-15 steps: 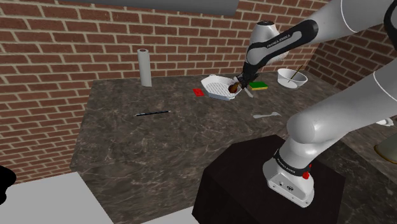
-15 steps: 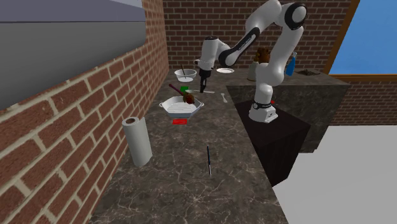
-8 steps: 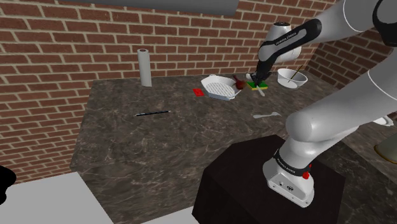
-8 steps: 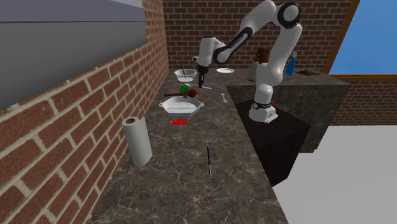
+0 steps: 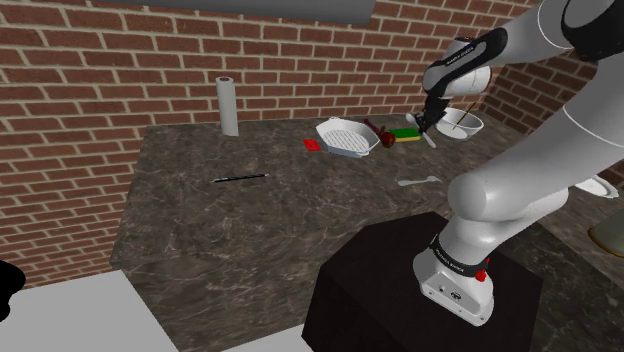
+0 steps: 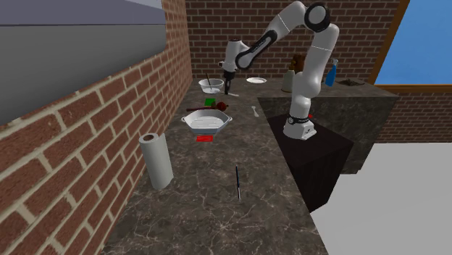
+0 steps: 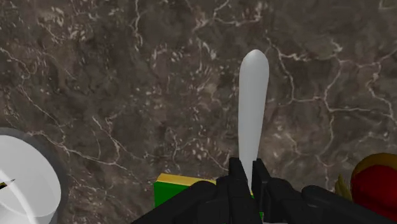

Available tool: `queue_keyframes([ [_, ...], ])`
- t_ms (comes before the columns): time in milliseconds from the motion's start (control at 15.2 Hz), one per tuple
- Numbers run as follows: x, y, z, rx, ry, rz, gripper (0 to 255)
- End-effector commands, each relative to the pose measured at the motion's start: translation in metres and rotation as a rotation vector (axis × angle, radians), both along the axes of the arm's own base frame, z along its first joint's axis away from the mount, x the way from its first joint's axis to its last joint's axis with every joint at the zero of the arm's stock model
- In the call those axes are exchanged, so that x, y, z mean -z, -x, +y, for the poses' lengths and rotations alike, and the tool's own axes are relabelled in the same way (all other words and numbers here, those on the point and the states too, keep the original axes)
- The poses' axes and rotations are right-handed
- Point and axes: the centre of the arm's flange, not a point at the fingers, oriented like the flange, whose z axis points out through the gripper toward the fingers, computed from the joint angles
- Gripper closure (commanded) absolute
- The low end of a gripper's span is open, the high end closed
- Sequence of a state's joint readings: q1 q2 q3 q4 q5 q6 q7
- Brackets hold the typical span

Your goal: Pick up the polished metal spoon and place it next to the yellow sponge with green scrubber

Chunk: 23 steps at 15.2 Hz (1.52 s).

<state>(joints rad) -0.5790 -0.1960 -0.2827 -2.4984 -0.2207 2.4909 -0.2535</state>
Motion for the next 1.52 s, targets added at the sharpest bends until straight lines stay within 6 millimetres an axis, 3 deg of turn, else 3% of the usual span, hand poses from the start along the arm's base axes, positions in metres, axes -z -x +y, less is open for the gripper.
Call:
queue_keyframes([
  [0, 0.0, 0.008, -0.027, -0.002, 0.001, 0.001, 255],
  [462, 0.0, 0.041, -0.116, -0.002, 0.001, 0.001, 255],
  [1452, 0.083, 0.041, -0.116, -0.002, 0.001, 0.001, 255],
])
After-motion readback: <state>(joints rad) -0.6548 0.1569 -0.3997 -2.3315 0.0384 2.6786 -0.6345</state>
